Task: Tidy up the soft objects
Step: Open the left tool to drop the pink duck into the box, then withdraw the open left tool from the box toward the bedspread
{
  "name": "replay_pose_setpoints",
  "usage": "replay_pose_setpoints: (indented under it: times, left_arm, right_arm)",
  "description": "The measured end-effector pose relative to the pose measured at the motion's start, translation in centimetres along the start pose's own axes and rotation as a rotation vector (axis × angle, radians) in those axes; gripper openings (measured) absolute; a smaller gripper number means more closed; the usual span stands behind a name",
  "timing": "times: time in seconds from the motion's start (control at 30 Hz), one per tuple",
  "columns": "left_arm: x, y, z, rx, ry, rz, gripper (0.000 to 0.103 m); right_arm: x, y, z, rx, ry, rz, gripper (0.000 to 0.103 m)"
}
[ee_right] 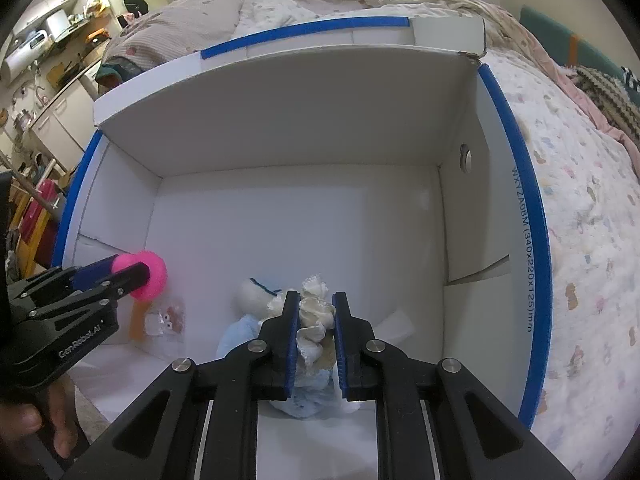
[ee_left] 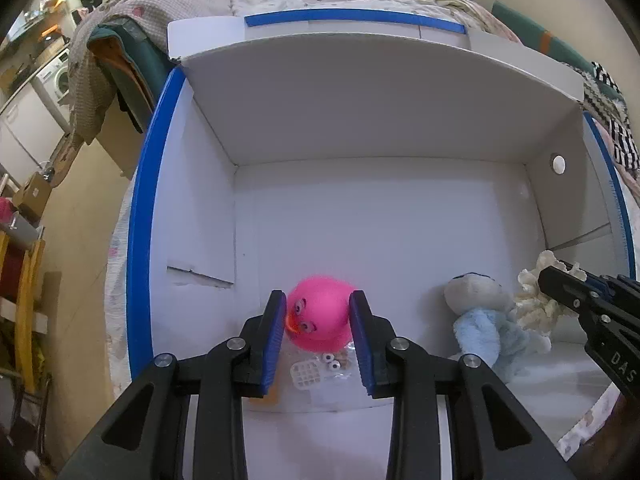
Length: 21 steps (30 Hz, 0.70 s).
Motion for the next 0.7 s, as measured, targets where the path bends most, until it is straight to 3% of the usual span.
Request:
replay_pose_setpoints:
  times: [0.1, 0.2, 0.37, 0.47, 0.5, 0.53, 0.7]
  left_arm:
    - [-0.1, 0.1, 0.0, 0.004, 0.006, -0.006, 0.031]
    - [-0.2, 0.1, 0.0, 0.009, 0.007, -0.008, 0.040]
    - [-0.6, 0.3, 0.0, 0.020, 0.017, -0.005, 0.046]
    - [-1.0, 0.5, 0.2, 0.026, 0.021, -0.005, 0.049]
    - [-1.1, 0.5, 0.2, 0.027, 0.025, -0.008, 0.053]
    - [-1.2, 0.6, 0.2, 0.030, 0.028, -0.011, 0.060]
    - [-2.3, 0.8, 0.3, 0.032, 0.060, -0.042, 0.064]
  right_arm:
    - [0.0, 0.2, 0.0, -0.001, -0.003, -0.005, 0.016]
    - [0.0, 0.2, 0.0, -0.001, -0.006, -0.008, 0.017]
    - [-0.1, 0.2, 0.1, -0.001, -0.004, -0.008, 0.023]
    - [-0.4, 0.3, -0.1, 0.014, 0.007, -0.022, 0.043]
    - [-0.6, 0.4, -0.2, 0.023, 0.015, -0.027, 0.063]
    - [-0.9, 0.5, -0.2, 0.035, 0.030, -0.035, 0.071]
    - [-1.5, 0.7, -0.5, 0.061, 0.054, -0.056, 0.074]
Point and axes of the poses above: each gripper's, at about its wrist camera, not at the fingertips, and x roughly the way its jaws point, y to its right, z to its underside, the point moved 1 cm from there along x, roughly the way its jaws point, and after that the axes turned 13 degrees about z, right-handed, at the moved point
